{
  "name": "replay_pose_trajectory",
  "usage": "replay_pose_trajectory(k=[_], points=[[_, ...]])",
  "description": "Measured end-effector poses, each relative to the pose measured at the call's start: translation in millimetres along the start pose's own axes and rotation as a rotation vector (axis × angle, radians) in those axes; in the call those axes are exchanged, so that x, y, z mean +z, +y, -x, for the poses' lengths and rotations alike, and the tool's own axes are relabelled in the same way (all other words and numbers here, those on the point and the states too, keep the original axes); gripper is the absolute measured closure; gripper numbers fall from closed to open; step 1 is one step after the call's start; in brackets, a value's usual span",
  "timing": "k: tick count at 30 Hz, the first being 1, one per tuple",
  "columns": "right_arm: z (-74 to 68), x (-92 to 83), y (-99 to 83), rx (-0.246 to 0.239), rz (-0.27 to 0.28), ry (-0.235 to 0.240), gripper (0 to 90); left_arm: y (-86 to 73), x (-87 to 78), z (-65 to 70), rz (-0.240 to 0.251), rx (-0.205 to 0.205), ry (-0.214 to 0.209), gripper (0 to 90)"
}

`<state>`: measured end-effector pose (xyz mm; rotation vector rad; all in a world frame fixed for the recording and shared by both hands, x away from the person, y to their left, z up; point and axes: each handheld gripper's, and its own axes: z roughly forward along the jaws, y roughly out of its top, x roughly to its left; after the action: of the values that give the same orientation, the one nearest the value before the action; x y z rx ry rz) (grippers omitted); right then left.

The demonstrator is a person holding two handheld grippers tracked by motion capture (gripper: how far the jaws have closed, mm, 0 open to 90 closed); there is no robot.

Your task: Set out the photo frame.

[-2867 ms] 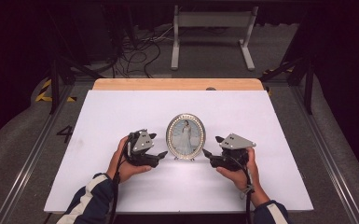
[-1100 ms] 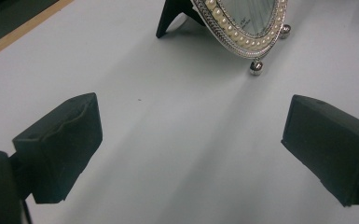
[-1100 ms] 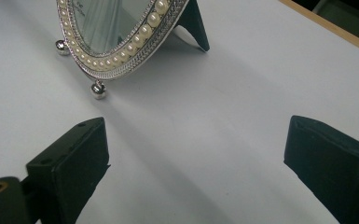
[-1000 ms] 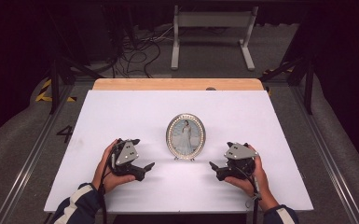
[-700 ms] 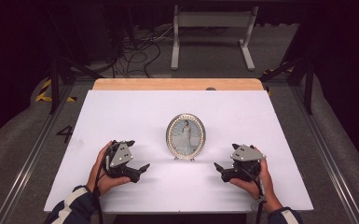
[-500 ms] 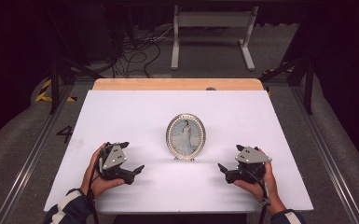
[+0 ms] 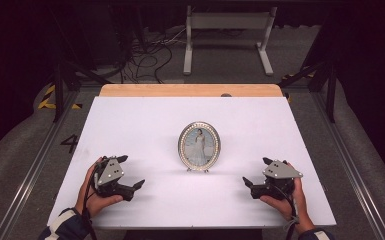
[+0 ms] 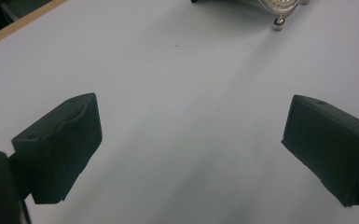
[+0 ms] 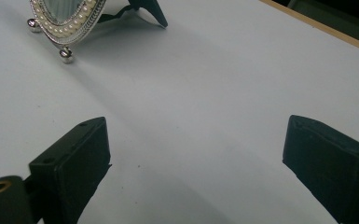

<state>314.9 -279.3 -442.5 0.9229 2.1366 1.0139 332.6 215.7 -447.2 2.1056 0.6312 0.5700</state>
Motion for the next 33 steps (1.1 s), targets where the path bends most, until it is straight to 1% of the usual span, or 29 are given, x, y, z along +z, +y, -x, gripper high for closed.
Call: replay_pose_trajectory(k=[1, 6, 7, 8, 12, 15, 16, 17, 20, 24, 27, 29, 33], points=[[1.0, -1.5, -1.0, 0.004, 0.001, -0.001, 7.5, -1.1, -1.8, -0.9, 0.0, 0.003, 0.003, 4.8], [4.6, -4.6, -6.9, 0.01, -0.005, -0.018, 7.5, -10.9, -13.1, -7.8, 0.006, -0.025, 0.013, 6.1], [5.5, -4.3, -7.9, 0.014, -0.005, -0.017, 7.5, -12.1, -14.8, -8.9, 0.009, -0.027, 0.012, 6.3], [5.9, -4.3, -8.3, 0.018, -0.006, -0.013, 7.5, -14.1, -17.4, -10.4, 0.015, -0.037, 0.014, 6.3], [5.7, -2.9, -8.3, 0.02, -0.004, -0.012, 7.5, -20.7, -22.7, -14.3, 0.008, -0.052, 0.017, 5.5], [5.1, -2.6, -8.6, 0.02, -0.005, -0.019, 7.5, -24.9, -24.7, -15.8, 0.001, -0.066, 0.009, 5.2], [4.8, -3.1, -8.6, 0.022, -0.004, -0.019, 7.5, -26.3, -24.9, -16.0, -0.002, -0.07, 0.0, 5.2], [5.0, -3.6, -8.6, 0.026, 0.001, -0.018, 7.5, -27.2, -24.7, -16.7, -0.005, -0.066, -0.004, 5.0], [4.4, -3.1, -8.8, 0.036, 0.0, -0.023, 7.5, -28.2, -24.5, -16.0, -0.005, -0.079, -0.006, 4.7], [2.0, -2.3, -8.5, 0.026, -0.002, -0.016, 7.5, -28.0, -24.8, -14.6, -0.008, -0.062, -0.006, 4.5], [1.8, -2.5, -7.6, 0.028, 0.0, -0.02, 7.4, -28.2, -24.4, -14.7, -0.005, -0.063, -0.008, 4.5], [2.5, -2.2, -7.2, 0.028, 0.004, -0.023, 7.4, -28.2, -24.9, -14.6, -0.001, -0.071, -0.002, 4.8], [2.4, -1.2, -8.2, 0.026, 0.003, -0.024, 7.4, -27.5, -25.4, -14.6, 0.005, -0.067, 0.002, 5.0]])
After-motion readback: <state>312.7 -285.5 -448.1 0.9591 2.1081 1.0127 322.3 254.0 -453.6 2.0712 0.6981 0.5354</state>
